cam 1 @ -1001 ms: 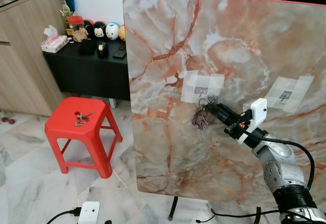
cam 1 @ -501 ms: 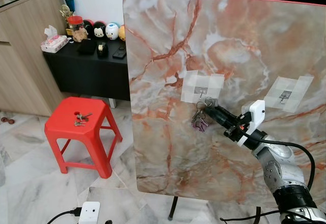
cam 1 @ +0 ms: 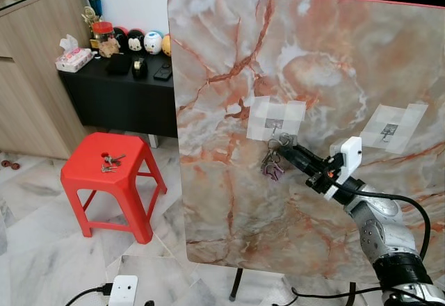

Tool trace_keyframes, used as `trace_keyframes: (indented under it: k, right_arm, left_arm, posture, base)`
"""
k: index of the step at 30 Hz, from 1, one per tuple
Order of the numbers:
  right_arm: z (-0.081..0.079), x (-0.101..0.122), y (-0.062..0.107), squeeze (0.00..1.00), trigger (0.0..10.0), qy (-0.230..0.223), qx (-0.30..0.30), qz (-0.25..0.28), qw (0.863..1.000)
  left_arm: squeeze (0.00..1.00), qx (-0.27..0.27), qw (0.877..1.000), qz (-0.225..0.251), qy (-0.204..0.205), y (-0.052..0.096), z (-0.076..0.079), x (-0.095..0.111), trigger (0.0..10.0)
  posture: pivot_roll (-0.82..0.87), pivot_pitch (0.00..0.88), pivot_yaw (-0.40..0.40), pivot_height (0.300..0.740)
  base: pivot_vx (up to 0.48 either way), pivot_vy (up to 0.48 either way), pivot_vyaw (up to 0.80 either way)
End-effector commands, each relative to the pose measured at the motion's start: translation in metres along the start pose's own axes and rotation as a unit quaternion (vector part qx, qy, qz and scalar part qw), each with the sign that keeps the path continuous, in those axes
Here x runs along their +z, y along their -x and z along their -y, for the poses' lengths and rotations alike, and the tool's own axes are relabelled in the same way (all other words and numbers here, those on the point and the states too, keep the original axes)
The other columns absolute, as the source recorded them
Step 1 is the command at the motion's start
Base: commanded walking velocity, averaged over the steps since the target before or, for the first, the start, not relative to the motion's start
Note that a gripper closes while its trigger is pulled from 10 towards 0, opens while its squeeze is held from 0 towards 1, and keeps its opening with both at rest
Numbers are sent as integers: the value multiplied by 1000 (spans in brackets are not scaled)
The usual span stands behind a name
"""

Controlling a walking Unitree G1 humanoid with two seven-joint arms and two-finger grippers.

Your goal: Hang keys on a hook

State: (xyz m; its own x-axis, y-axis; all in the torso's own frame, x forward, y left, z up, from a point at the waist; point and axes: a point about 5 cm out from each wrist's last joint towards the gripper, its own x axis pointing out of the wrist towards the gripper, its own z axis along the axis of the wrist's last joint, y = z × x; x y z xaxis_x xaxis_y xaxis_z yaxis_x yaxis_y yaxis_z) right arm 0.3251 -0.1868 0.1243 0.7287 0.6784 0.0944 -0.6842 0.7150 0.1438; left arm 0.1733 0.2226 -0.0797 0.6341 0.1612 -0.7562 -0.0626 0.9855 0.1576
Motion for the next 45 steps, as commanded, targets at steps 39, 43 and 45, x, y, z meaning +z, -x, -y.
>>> trace_keyframes:
  k: [39, 43, 45]
  right_arm:
    - [11, 13, -9, 0, 10000, -1, -40, 24, 999]
    - [11, 13, -9, 0, 10000, -1, -42, 23, 999]
    - [11, 11, -9, 0, 10000, 0, -43, 18, 999]
  left_arm:
    - [0, -1, 1000, -8, 0, 0, 1, -3, 10000]
    - [0, -1, 1000, -7, 0, 0, 1, -3, 10000]
    - [0, -1, 1000, -7, -1, 0, 0, -2, 10000]
  posture:
    - [80, 0, -96, 740]
    - [80, 0, -96, 740]
    - [79, 0, -95, 740]
  base:
    - [0, 0, 0]
    - [0, 0, 0]
    - [0, 0, 0]
